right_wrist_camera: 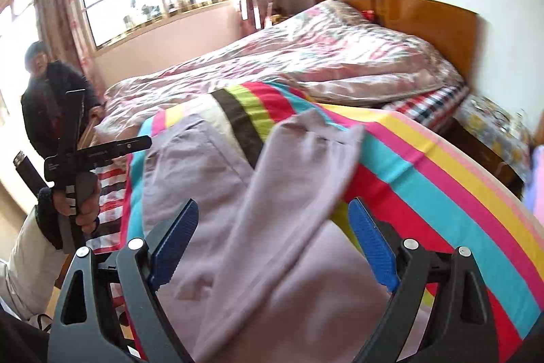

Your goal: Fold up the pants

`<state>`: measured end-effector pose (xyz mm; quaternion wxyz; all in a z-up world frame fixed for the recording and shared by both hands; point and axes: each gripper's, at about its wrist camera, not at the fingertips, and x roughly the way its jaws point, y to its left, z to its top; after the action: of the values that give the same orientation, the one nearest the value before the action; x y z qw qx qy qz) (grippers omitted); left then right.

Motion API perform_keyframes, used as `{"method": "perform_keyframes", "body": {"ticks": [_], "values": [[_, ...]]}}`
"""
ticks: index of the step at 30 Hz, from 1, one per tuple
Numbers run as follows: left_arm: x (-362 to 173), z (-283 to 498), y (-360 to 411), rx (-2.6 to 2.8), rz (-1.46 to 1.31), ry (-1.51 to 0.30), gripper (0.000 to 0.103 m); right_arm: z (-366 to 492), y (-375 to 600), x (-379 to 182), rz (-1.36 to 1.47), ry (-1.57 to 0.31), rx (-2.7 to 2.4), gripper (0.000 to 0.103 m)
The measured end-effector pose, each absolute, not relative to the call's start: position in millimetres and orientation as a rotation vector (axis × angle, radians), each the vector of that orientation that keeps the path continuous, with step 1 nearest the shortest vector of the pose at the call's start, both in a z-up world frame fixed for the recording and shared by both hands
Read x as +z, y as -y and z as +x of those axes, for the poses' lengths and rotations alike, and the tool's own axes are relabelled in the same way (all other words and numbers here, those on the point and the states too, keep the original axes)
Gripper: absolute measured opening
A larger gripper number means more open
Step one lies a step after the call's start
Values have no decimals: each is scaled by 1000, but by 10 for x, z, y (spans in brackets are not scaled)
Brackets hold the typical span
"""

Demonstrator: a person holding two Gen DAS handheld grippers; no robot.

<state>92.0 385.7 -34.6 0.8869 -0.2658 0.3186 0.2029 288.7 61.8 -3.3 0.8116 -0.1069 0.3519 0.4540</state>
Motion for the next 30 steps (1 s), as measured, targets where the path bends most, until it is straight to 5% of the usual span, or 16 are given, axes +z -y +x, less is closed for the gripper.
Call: {"method": "perform_keyframes", "body": {"ticks": [8, 17, 18, 19, 20, 21, 24, 30], "values": [[-436, 832, -4511, 477, -586, -698, 85, 3551, -2894, -427, -376, -931, 1251, 65], [-739, 1241, -4418, 448, -486, -799, 78, 3691, -3332, -882, -430, -1031, 1322, 54], [-743, 1228, -4396, 457, -471, -798, 75, 3677, -3330, -908, -438, -1026, 1327, 45], [-749, 1206, -4420, 467, -466, -792, 57, 3655, -3311, -906, -431, -1023, 1340, 28], [-733, 1174, -4433, 460, -470, -779, 26, 3640, -3298, -893, -419, -1016, 1347, 24], [-700, 1138, -4443, 443, -479, -769, 13, 3606, -3261, -845, -426, -984, 1326, 12], [-489, 1058, -4398, 433, -446, -702, 5, 3501, -3148, -643, -401, -893, 1309, 11], [-242, 1034, -4320, 473, -400, -653, 5, 3477, -3176, -525, -400, -834, 1247, 11]]}}
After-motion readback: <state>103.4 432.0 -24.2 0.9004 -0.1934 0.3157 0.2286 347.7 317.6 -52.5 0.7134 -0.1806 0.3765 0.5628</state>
